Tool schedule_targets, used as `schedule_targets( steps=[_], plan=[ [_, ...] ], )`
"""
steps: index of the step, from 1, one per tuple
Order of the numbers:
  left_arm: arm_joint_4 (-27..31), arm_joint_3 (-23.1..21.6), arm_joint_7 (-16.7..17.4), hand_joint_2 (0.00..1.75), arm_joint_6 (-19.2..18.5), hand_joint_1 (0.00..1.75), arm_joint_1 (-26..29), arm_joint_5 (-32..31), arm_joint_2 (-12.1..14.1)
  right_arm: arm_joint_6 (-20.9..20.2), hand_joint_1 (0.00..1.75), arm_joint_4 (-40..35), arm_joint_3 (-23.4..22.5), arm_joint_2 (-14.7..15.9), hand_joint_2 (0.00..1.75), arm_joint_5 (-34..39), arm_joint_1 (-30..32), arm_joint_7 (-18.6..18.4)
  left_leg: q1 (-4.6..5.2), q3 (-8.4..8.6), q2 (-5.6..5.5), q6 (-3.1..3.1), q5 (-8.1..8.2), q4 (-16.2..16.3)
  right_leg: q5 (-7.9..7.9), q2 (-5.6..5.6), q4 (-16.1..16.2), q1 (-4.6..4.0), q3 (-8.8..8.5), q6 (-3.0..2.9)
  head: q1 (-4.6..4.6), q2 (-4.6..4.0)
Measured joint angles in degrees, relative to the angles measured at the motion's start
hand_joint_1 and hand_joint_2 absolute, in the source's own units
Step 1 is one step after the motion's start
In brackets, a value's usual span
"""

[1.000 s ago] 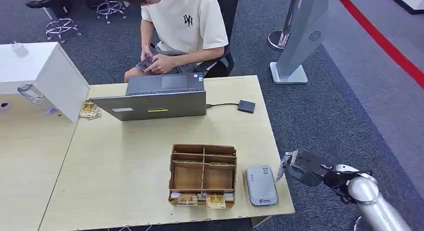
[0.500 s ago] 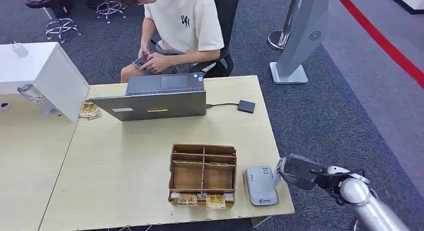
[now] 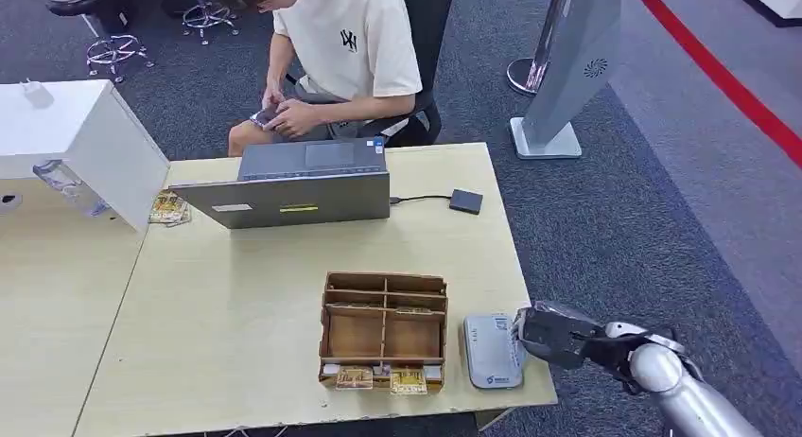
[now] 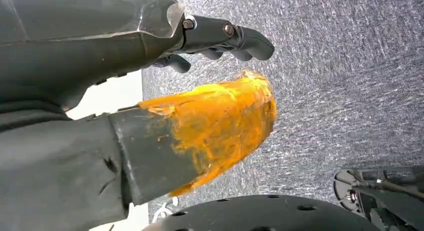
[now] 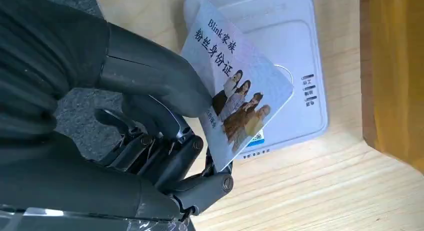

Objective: Pass the card to the sensor for recognition and then transmit it.

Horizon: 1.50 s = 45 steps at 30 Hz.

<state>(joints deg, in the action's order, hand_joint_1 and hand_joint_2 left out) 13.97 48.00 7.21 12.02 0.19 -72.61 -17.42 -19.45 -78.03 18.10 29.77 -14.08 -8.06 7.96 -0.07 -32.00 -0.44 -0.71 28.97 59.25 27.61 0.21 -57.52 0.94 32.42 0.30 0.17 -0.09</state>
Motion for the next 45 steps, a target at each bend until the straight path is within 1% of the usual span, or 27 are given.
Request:
schedule_targets(
  steps=[11, 16, 20, 22, 34, 40, 45],
  plan=[
    [0.0, 0.72, -0.02, 0.0, 0.0, 0.0, 0.0, -0.42, -0.11, 1.14, 1.75, 0.61, 1.7, -0.24, 1.75, -0.79, -0.65, -0.64, 0.0, -0.01, 0.0, 0.0, 0.0, 0.0, 0.0, 0.0, 0.0, 0.0, 0.0, 0.0, 0.0, 0.0],
    [0.0, 1.07, -0.04, 0.0, -0.02, 0.0, 0.0, -0.61, -0.37, 3.43, 1.75, 1.51, 2.6, -0.79, 1.75, -3.32, -1.25, -0.85, 0.0, -0.01, 0.0, 0.0, 0.0, 0.0, 0.0, 0.0, 0.0, 0.0, 0.0, 0.0, 0.0, 0.0],
    [0.02, 1.82, -0.18, 0.0, -0.04, 0.0, 0.02, -0.92, -0.55, 6.23, 1.75, 1.55, 3.21, -1.16, 1.75, -5.71, -1.72, -1.4, 0.0, 0.0, 0.0, 0.0, 0.0, 0.0, 0.0, 0.0, 0.0, 0.0, 0.0, 0.0, 0.0, 0.0],
    [0.04, 2.15, -0.26, 0.0, -0.11, 0.0, 0.03, -1.03, -0.72, 6.71, 1.75, 1.38, 3.23, -1.18, 1.75, -6.05, -1.97, -1.6, 0.0, -0.01, 0.0, 0.0, 0.0, 0.0, 0.0, 0.0, 0.0, 0.0, 0.0, 0.0, 0.0, 0.0],
    [0.37, 3.43, -0.37, 0.0, -0.83, 0.0, 0.07, -1.99, -1.07, 6.25, 1.75, -0.15, 3.1, -1.18, 1.75, -6.29, -4.08, -1.45, 0.0, 0.0, 0.0, 0.0, 0.0, 0.0, -0.01, 0.0, 0.0, 0.0, -0.01, 0.0, 0.0, 0.0],
    [0.66, 3.87, -0.37, 0.0, -1.07, 0.0, 0.14, -2.64, -1.16, 4.09, 1.75, -0.15, 3.12, -1.11, 1.75, -5.4, -5.2, -1.18, 0.0, 0.0, 0.0, 0.0, 0.0, 0.0, -0.01, 0.0, 0.0, 0.0, 0.0, 0.0, 0.0, 0.0],
    [0.66, 3.96, -0.37, 0.0, -1.18, 0.0, 0.15, -3.02, -1.16, 3.63, 1.75, -0.15, 3.61, -1.11, 1.75, -5.05, -5.49, -1.18, 0.0, 0.0, 0.0, 0.0, 0.0, 0.0, -0.01, 0.0, 0.0, 0.0, -0.01, 0.0, 0.0, 0.0]
  ],
)
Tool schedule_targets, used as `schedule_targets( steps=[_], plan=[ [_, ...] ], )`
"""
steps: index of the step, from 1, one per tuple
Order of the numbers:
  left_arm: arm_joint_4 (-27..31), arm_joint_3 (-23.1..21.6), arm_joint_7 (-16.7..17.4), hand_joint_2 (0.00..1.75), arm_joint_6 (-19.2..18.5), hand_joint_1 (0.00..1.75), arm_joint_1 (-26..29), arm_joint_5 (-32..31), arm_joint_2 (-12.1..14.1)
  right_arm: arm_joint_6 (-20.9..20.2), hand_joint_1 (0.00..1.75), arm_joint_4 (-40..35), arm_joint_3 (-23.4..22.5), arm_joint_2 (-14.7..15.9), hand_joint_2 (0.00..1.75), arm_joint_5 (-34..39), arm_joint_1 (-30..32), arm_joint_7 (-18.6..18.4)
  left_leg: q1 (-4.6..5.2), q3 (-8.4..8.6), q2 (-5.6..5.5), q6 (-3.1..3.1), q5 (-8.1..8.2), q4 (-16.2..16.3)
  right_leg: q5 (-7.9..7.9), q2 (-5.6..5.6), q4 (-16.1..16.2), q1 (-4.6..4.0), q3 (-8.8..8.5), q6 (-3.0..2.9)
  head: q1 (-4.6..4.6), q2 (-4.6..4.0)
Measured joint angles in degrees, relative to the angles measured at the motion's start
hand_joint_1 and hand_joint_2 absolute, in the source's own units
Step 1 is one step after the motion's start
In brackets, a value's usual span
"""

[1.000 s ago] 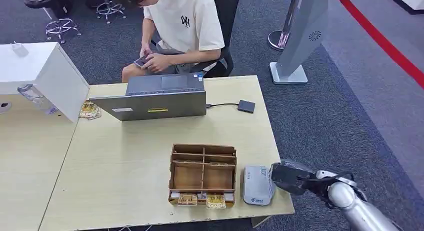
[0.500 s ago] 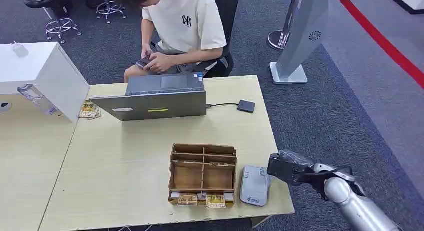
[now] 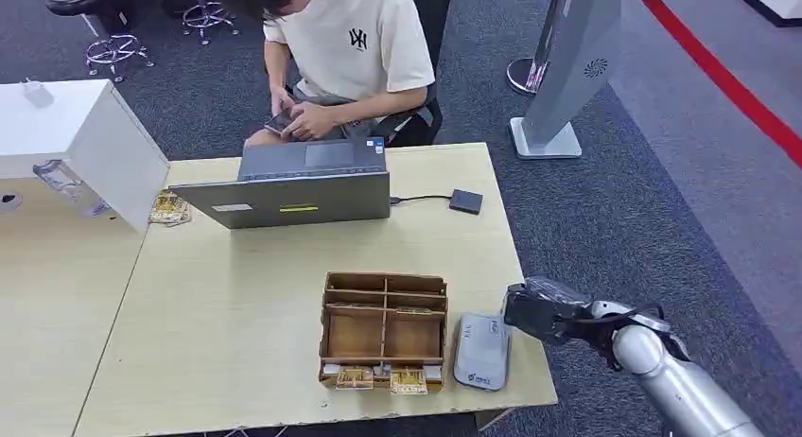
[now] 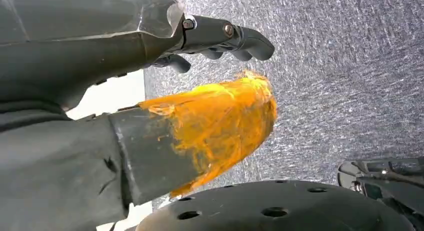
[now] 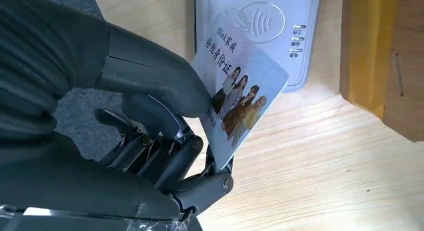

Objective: Pass the card to the sensor for recognition and then transmit it.

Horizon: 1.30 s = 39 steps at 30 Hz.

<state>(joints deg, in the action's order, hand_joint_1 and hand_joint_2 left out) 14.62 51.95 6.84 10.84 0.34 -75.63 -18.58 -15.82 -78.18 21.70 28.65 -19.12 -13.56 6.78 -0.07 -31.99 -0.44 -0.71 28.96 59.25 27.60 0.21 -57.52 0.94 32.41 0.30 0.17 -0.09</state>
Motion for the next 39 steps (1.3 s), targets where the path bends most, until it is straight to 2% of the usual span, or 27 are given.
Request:
schedule_targets(
  steps=[7, 26, 33, 39],
  plan=[
    [0.0, 0.81, 0.0, 0.0, 0.0, 0.0, 0.03, -0.83, 0.0, -1.16, 1.75, 0.07, 1.27, -0.02, 1.75, 1.35, 0.0, 0.61, 0.0, 0.0, 0.0, 0.0, 0.0, 0.0, 0.0, 0.0, 0.0, 0.0, 0.0, 0.0, 0.0, 0.0],
    [0.0, 1.57, -0.15, 0.0, 0.39, 0.0, -0.04, -1.95, 0.0, -0.85, 1.75, 3.19, 5.31, -1.44, 1.75, 1.05, -0.14, 0.63, 0.0, 0.0, 0.0, 0.0, 0.0, 0.0, 0.0, 0.0, 0.0, 0.0, 0.0, 0.0, 0.02, 0.0],
    [0.0, 1.97, -0.15, 0.0, 0.42, 0.0, -0.05, -2.01, 0.0, 1.77, 1.75, 3.91, 6.1, -2.12, 1.75, -1.25, -0.27, -0.09, 0.0, 0.01, 0.01, 0.0, 0.0, 0.0, 0.0, 0.01, 0.0, 0.0, -0.01, 0.0, 0.0, 0.0],
    [0.0, 2.12, -0.15, 0.0, 0.33, 0.0, -0.03, -2.18, -0.04, 5.68, 1.75, 3.96, 6.43, -3.34, 1.75, -5.4, -0.44, -1.4, -0.01, 0.06, 0.02, 0.0, 0.0, 0.0, -0.01, 0.01, 0.0, -0.01, -0.04, 0.0, 0.0, 0.0]
  ],
)
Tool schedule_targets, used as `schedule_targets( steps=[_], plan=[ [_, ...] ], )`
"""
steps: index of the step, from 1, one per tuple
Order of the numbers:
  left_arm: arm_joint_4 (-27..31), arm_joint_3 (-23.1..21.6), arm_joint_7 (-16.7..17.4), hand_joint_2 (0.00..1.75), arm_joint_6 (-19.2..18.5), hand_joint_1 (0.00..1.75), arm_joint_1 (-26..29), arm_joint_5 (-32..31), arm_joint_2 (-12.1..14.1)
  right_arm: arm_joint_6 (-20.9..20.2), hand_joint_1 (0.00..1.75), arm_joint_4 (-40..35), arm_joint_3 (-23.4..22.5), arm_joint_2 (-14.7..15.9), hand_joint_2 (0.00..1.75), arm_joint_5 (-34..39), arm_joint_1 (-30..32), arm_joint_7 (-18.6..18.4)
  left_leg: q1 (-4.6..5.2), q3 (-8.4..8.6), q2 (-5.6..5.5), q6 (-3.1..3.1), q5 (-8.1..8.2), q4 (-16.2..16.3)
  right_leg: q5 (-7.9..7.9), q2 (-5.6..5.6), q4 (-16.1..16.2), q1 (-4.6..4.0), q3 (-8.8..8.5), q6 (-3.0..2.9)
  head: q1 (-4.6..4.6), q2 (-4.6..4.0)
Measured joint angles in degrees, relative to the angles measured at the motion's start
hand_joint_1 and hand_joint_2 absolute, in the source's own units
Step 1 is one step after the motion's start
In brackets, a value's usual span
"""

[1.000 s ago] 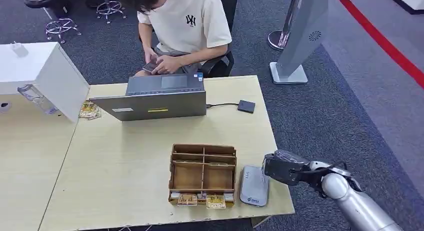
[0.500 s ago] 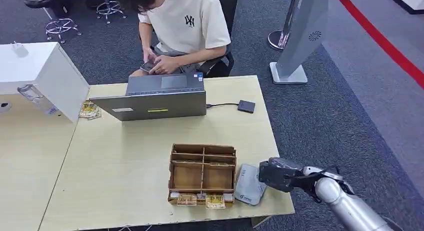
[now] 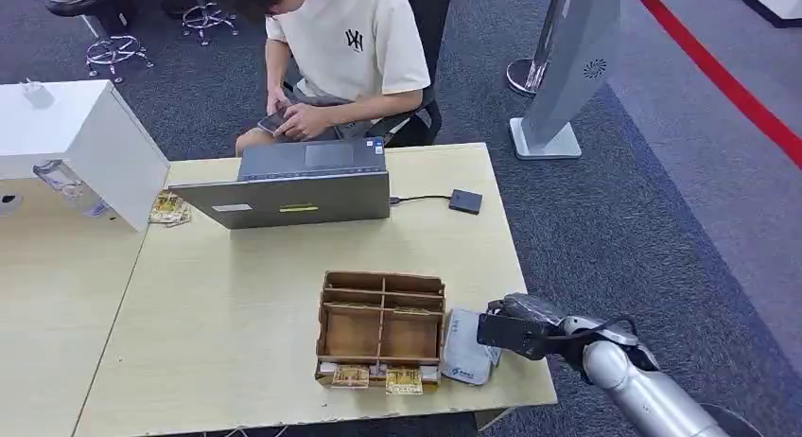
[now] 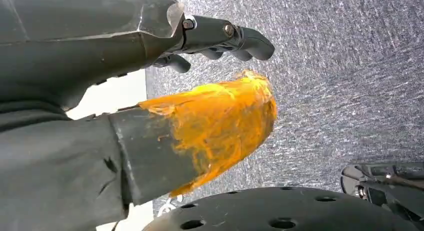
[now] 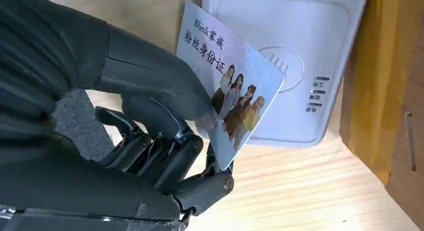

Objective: Pass the card to the sensor for recognition and then transmit it.

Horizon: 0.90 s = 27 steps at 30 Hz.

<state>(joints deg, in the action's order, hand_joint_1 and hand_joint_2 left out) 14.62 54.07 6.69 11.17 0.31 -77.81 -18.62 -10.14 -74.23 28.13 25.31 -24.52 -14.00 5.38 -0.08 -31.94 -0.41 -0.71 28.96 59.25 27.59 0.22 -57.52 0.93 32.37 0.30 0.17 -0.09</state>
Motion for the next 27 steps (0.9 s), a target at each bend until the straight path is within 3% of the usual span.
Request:
schedule_targets(
  steps=[9, 21, 27],
  plan=[
    [0.44, 0.85, 0.0, 0.0, -0.85, 0.0, 0.13, -0.98, -0.15, 1.95, 1.75, -0.02, -0.09, -1.79, 1.75, -4.57, -0.04, -0.79, 0.0, 0.04, 0.0, 0.0, 0.0, 0.0, -0.01, 0.0, 0.0, 0.0, -0.05, 0.0, 0.02, 0.0],
    [0.55, 1.68, 0.0, 0.0, -0.85, 0.0, 0.26, -1.2, -0.2, 2.25, 1.75, -0.02, -0.09, -2.89, 1.75, -5.21, -0.17, -1.03, 0.0, 0.06, 0.01, -0.01, -0.01, 0.0, -0.01, 0.0, 0.0, 0.0, -0.06, 0.0, 0.0, 0.0],
    [0.55, 1.86, 0.24, 0.0, -0.85, 0.0, 0.26, -1.75, -0.24, 3.65, 1.75, 0.0, 0.06, -3.8, 1.75, -9.58, -0.34, -1.9, 0.0, 0.07, 0.02, 0.0, 0.0, 0.0, -0.01, 0.01, 0.0, 0.0, -0.06, 0.0, 0.02, 0.0]
  ],
)
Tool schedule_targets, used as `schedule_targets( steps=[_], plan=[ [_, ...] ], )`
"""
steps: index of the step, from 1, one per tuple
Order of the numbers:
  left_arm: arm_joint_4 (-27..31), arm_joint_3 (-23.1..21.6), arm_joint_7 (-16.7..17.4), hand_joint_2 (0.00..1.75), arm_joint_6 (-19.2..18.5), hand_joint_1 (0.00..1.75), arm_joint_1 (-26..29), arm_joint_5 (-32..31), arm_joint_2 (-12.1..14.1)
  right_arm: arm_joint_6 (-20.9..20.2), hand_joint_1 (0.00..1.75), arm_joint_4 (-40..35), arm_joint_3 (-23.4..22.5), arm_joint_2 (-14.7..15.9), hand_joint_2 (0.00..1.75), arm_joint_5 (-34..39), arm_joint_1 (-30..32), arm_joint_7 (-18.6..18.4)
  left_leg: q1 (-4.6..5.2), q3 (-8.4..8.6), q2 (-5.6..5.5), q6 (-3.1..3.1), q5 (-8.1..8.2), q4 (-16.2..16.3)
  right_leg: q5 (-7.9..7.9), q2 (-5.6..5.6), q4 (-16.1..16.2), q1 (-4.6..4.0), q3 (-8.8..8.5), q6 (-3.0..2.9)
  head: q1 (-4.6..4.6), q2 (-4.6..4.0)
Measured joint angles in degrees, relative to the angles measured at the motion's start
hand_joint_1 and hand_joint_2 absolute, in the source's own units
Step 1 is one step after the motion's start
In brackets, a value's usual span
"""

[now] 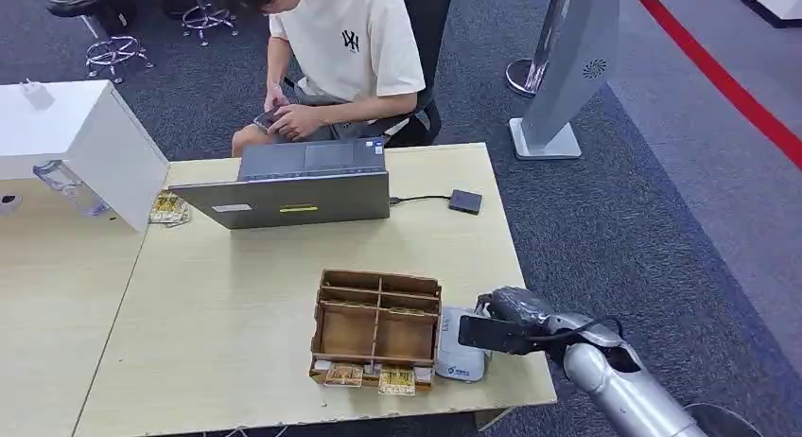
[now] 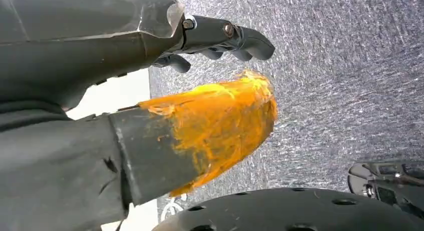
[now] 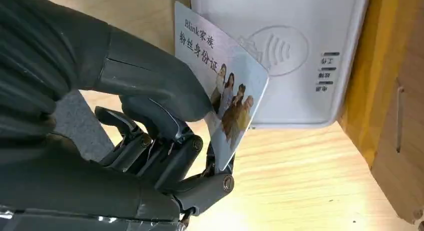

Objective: Pass the card to the sensor for recognition and then transmit it.

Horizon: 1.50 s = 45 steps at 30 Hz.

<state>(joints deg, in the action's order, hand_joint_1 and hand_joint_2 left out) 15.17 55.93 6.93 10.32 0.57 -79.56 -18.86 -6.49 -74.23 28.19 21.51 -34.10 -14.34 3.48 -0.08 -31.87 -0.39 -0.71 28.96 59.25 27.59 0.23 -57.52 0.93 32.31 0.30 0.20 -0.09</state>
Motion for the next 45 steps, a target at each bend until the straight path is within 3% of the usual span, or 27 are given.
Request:
schedule_targets(
  steps=[6, 10, 17, 22, 28, 32, 37, 45],
  plan=[
    [0.0, 0.77, 0.0, 0.0, 0.39, 0.0, 0.11, -0.15, -0.02, 1.66, 1.75, -0.79, -1.25, -0.74, 1.75, -0.46, 0.69, 0.11, 0.0, -0.01, -0.01, -0.01, -0.01, 0.0, 0.0, -0.01, 0.0, 0.0, 0.0, 0.0, -0.02, 0.0],
    [0.0, 0.83, 0.0, 0.0, 1.09, 0.0, 0.12, -0.02, -0.02, 5.83, 1.75, -2.8, -3.69, -2.21, 1.75, -1.69, 1.82, 1.13, 0.0, -0.01, -0.01, -0.01, -0.01, 0.0, 0.0, 0.0, 0.0, 0.0, 0.0, 0.0, 0.0, 0.0],
    [0.0, 0.83, 0.0, 0.0, 3.08, 0.0, 0.11, 0.26, -0.18, 20.9, 1.75, -9.47, -9.55, -10.19, 1.75, -8.38, 4.88, 3.67, -0.02, 0.01, 0.01, 0.01, 0.01, -0.02, 0.02, 0.02, -0.01, -0.02, 0.03, -0.01, 0.0, 0.0],
    [0.0, 0.26, -0.02, 0.0, 3.06, 0.0, 0.06, 0.26, -0.2, 32.9, 1.75, -14.89, -13.25, -15.04, 1.75, -17.47, 6.93, 5.35, -0.02, -0.01, 0.02, 0.01, 0.0, -0.02, 0.02, 0.06, -0.01, -0.02, 0.04, -0.01, 0.0, 0.0],
    [0.0, -1.01, -0.26, 0.0, 2.47, 0.0, -0.14, -1.53, -0.18, 42.19, 1.75, -19.5, -15.12, -19.02, 1.75, -27.0, 8.16, 6.16, 0.0, -0.03, 0.04, 0.01, 0.0, -0.01, 0.02, 0.06, -0.01, 0.0, 0.03, 0.0, 0.0, 0.0],
    [-0.02, -2.07, -0.5, 0.0, 2.36, 0.0, -0.39, -2.95, -0.09, 45.34, 1.75, -20.55, -15.04, -21.39, 1.75, -30.52, 7.47, 6.51, 0.0, -0.02, 0.04, 0.01, 0.0, -0.01, 0.01, 0.06, -0.01, 0.0, 0.03, -0.01, 0.0, 0.0],
    [-0.04, -3.63, -1.11, 0.0, 2.45, 0.0, -1.06, -4.22, 0.11, 45.95, 1.75, -19.84, -12.94, -24.44, 1.75, -35.5, 3.49, 6.62, -0.03, -0.01, 0.04, 0.04, -0.04, -0.02, 0.0, 0.07, -0.05, -0.02, 0.03, -0.02, -0.02, 0.0],
    [-0.28, -6.12, -1.11, 0.0, 2.21, 0.0, -2.37, -6.47, 0.44, 45.99, 1.75, -10.61, -8.02, -29.52, 1.75, -39.65, -6.36, 5.94, -0.04, -0.01, 0.03, 0.05, -0.1, -0.01, -0.01, 0.07, -0.1, -0.02, 0.02, -0.04, -0.04, 0.0]
  ],
)
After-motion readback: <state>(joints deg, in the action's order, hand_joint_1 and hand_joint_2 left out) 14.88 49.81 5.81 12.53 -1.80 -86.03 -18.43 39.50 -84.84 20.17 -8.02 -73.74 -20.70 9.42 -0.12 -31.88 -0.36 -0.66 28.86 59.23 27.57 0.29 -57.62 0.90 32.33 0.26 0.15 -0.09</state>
